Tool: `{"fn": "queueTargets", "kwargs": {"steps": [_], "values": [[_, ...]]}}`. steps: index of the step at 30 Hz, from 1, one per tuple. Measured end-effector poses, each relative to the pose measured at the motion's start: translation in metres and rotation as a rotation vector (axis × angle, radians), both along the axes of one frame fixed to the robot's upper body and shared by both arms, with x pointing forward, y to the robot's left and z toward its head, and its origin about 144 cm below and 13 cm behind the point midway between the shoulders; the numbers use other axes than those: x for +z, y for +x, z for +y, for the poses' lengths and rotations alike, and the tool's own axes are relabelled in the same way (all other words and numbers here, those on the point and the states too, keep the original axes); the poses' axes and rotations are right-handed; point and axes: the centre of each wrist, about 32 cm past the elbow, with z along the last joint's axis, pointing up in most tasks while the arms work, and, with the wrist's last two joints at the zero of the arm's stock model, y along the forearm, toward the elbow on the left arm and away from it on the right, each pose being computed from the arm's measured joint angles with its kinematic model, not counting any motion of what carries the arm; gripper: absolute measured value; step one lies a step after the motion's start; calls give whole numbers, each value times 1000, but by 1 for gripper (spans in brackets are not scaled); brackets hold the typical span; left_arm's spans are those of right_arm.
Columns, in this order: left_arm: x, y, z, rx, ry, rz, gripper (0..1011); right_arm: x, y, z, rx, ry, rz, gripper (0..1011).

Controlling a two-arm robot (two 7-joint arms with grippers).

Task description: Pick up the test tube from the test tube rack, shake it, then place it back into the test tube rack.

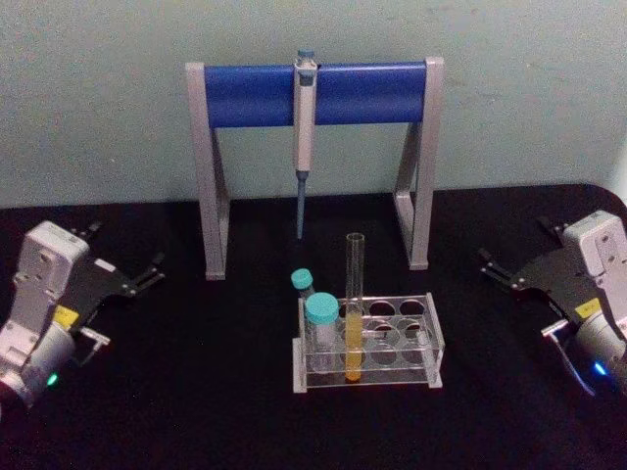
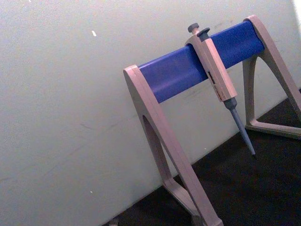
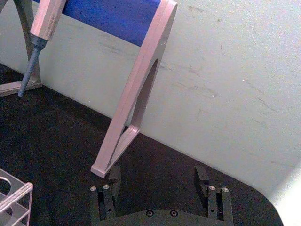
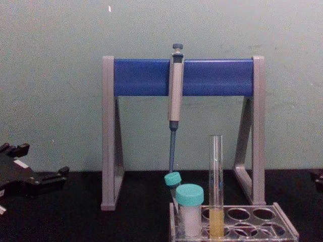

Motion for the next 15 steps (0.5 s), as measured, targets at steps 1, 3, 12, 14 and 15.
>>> {"fn": "queueTargets", "kwargs": {"steps": [1, 3, 12, 14, 15], "values": [[0, 0, 0, 0, 0, 0, 1001, 0, 0, 0, 0, 0, 0, 1000], [0, 0, 0, 0, 0, 0, 1001, 0, 0, 0, 0, 0, 0, 1000], [0, 0, 0, 0, 0, 0, 1001, 0, 0, 0, 0, 0, 0, 1000], [0, 0, 0, 0, 0, 0, 1001, 0, 0, 0, 0, 0, 0, 1000], [0, 0, 0, 0, 0, 0, 1001, 0, 0, 0, 0, 0, 0, 1000]]}}
